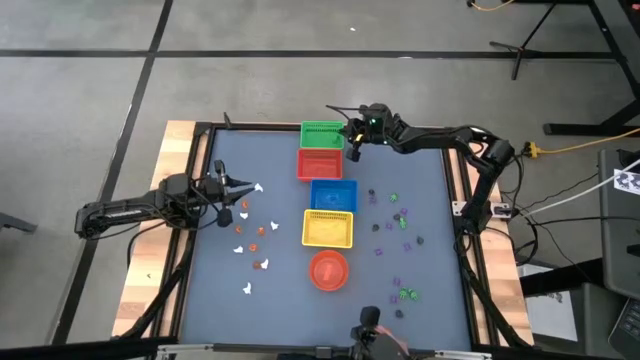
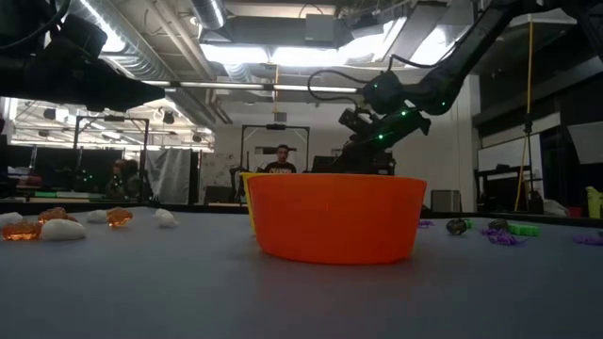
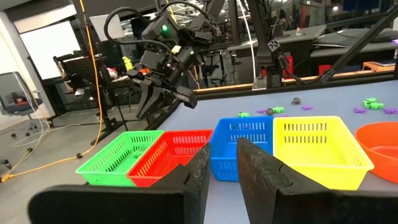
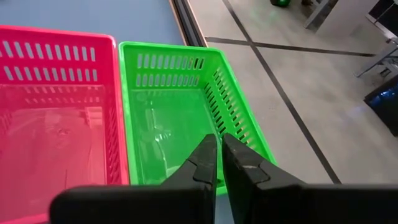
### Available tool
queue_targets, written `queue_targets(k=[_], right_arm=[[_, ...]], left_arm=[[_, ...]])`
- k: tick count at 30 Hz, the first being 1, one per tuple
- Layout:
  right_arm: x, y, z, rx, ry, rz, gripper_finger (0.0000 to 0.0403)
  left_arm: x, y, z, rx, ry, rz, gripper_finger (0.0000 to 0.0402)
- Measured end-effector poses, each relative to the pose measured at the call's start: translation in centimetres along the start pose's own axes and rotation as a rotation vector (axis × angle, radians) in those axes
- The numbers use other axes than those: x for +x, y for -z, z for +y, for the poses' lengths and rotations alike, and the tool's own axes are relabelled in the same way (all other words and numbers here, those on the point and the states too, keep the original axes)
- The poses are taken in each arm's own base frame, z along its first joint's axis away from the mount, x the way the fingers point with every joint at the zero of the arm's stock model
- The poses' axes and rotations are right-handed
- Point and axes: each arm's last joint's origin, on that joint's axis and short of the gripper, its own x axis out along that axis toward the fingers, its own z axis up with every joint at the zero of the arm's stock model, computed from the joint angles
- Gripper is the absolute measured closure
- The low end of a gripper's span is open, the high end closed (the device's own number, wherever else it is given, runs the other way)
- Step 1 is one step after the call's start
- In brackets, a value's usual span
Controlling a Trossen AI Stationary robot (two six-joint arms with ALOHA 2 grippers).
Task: Sort Halloween decoration
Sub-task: Put the white ghost toy into the red bin
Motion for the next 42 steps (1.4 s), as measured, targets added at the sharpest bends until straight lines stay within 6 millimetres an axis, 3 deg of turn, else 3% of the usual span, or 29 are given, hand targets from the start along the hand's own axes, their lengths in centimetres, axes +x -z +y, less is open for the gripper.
queue_targets(k=[6,11,19,29,42], right_arm=[[0.0,-0.2,-0.1,0.007,0.003,-0.004,0.0365],[0.1,-1.3,-0.8,0.019,-0.01,0.057,0.0309],[-0.7,-5.4,-1.4,0.036,-0.121,0.22,0.024],[-3.4,-11.2,-0.6,-0.011,-0.243,0.333,0.0236],[-8.8,-12.8,-0.1,-0.005,-0.272,0.384,0.0237]], left_arm=[[0.0,-0.2,0.0,-0.002,-0.008,-0.016,0.0337],[0.0,-0.7,0.2,-0.037,-0.05,-0.068,0.0337],[-0.1,-0.9,0.5,-0.175,-0.143,-0.087,0.0306],[-0.2,-1.5,1.0,-0.274,-0.27,-0.157,0.0218],[1.0,-1.1,1.1,-0.302,-0.326,-0.101,0.0211]])
